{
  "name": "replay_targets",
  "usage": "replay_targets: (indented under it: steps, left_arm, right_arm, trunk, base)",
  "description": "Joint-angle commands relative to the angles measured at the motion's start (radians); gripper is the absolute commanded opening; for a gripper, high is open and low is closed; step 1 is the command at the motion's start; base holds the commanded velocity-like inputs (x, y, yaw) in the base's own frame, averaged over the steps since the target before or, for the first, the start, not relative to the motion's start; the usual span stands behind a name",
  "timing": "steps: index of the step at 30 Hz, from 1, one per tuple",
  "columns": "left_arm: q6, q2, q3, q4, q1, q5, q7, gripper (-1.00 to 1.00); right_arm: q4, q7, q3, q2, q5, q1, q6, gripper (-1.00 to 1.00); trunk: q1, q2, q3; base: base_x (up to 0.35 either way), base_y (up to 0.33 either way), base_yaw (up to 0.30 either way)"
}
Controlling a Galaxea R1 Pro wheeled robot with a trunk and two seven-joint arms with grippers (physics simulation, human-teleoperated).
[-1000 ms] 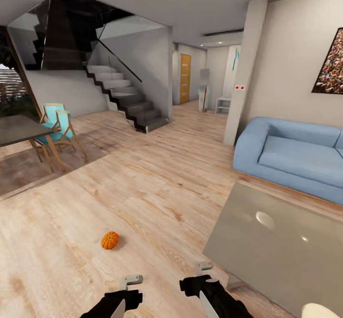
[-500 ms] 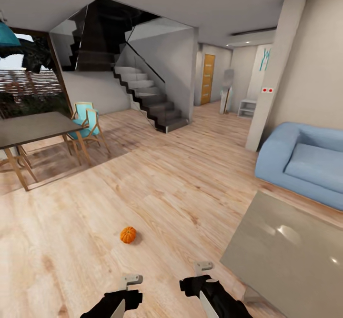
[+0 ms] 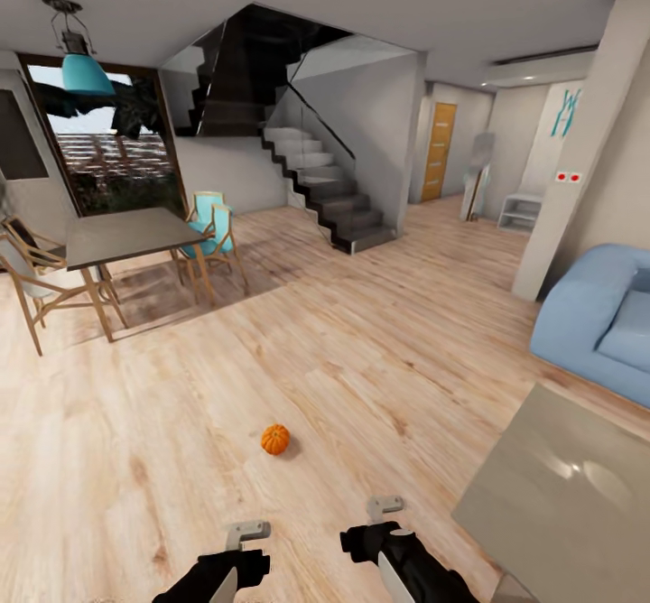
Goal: Place each of the two pumpkins and all three candles from the living room inside a cabinet in the living room (use any cabinet), then make sure every cabinet is closed, and position the cauldron so it is next to a table in the living room.
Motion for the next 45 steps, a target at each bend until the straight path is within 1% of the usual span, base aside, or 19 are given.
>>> replay_targets:
  steps: [1,25,27,28,29,32,41,43,45]
  left_arm:
    - [0.006,-0.001,0.004,-0.002,0.000,0.005,0.003,1.00]
    - [0.006,0.001,0.004,-0.002,0.000,0.011,0.007,1.00]
    - [0.007,0.001,0.003,-0.002,0.000,0.032,0.011,1.00]
    - [0.007,0.001,0.002,-0.002,-0.001,0.059,0.013,1.00]
    - [0.007,0.003,0.002,-0.002,-0.002,0.075,0.014,1.00]
    - [0.008,0.010,0.001,-0.002,-0.003,0.105,0.017,1.00]
    - [0.009,0.017,0.003,-0.002,-0.007,0.115,0.018,1.00]
    - [0.009,0.021,0.005,-0.002,-0.007,0.118,0.019,1.00]
    - [0.009,0.034,0.020,-0.002,-0.008,0.137,0.019,1.00]
  right_arm:
    - [-0.002,-0.007,0.008,-0.001,-0.010,0.000,0.005,1.00]
    - [-0.002,-0.008,0.008,-0.001,-0.010,-0.001,0.004,1.00]
    - [-0.002,-0.009,0.008,-0.001,-0.010,-0.001,0.004,1.00]
    - [-0.002,-0.009,0.008,-0.001,-0.010,-0.001,0.004,1.00]
    - [-0.002,-0.009,0.008,-0.001,-0.010,-0.001,0.004,1.00]
    - [-0.002,-0.009,0.008,-0.001,-0.010,-0.001,0.004,1.00]
    - [-0.002,-0.009,0.008,-0.001,-0.010,0.000,0.004,1.00]
    - [-0.002,-0.009,0.008,-0.001,-0.010,0.000,0.004,1.00]
    - [-0.002,-0.009,0.008,-0.001,-0.010,-0.001,0.004,1.00]
  trunk:
    - [-0.004,0.007,0.002]
    - [-0.096,0.175,0.077]
    - [-0.104,0.189,0.084]
    - [-0.107,0.196,0.087]
    - [-0.111,0.203,0.090]
    - [-0.123,0.224,0.099]
    - [-0.157,0.287,0.127]
    - [-0.165,0.301,0.134]
    - [-0.173,0.315,0.140]
  base:
    - [0.000,0.000,0.292]
    - [0.000,0.000,0.292]
    - [0.000,0.000,0.292]
    - [0.000,0.000,0.292]
    - [0.000,0.000,0.292]
    - [0.000,0.000,0.292]
    - [0.000,0.000,0.292]
    - [0.000,0.000,0.292]
    - [0.000,0.000,0.292]
